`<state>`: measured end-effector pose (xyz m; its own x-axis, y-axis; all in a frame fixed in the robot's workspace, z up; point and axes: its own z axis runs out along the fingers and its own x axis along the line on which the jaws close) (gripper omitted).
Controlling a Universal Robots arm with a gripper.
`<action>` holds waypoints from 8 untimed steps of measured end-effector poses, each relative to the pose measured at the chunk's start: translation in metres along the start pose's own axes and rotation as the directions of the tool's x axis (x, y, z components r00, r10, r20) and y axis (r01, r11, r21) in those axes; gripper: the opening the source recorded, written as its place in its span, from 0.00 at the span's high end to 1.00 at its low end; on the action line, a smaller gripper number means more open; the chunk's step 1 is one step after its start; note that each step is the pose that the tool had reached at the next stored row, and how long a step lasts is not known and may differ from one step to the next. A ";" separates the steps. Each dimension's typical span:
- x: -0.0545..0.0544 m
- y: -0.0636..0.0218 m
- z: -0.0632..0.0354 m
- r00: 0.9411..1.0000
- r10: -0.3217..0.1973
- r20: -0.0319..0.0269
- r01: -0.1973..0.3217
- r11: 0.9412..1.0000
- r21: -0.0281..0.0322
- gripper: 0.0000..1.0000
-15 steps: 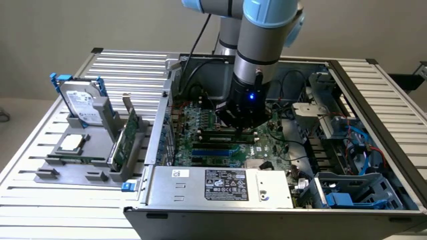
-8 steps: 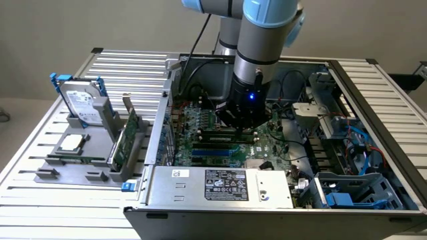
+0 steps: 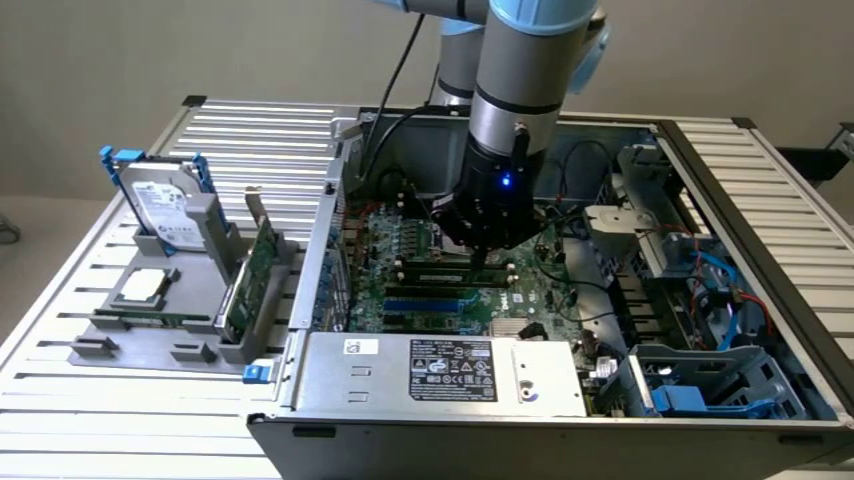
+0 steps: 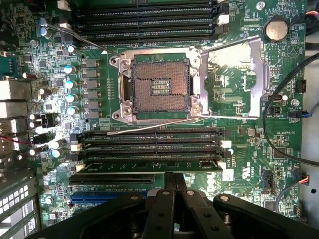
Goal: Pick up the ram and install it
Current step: 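Press down the ram until it locks into place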
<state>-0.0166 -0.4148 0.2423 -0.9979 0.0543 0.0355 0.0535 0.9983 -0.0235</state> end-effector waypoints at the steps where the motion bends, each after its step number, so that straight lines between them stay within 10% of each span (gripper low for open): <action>1: 0.000 -0.0001 -0.0023 1.000 0.000 0.000 0.000 1.000 0.000 0.89; 8: 0.009 -0.0007 -0.0121 1.000 0.001 0.000 -0.001 1.000 -0.001 0.89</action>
<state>-0.0248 -0.4147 0.2547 -0.9978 0.0555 0.0359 0.0547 0.9982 -0.0230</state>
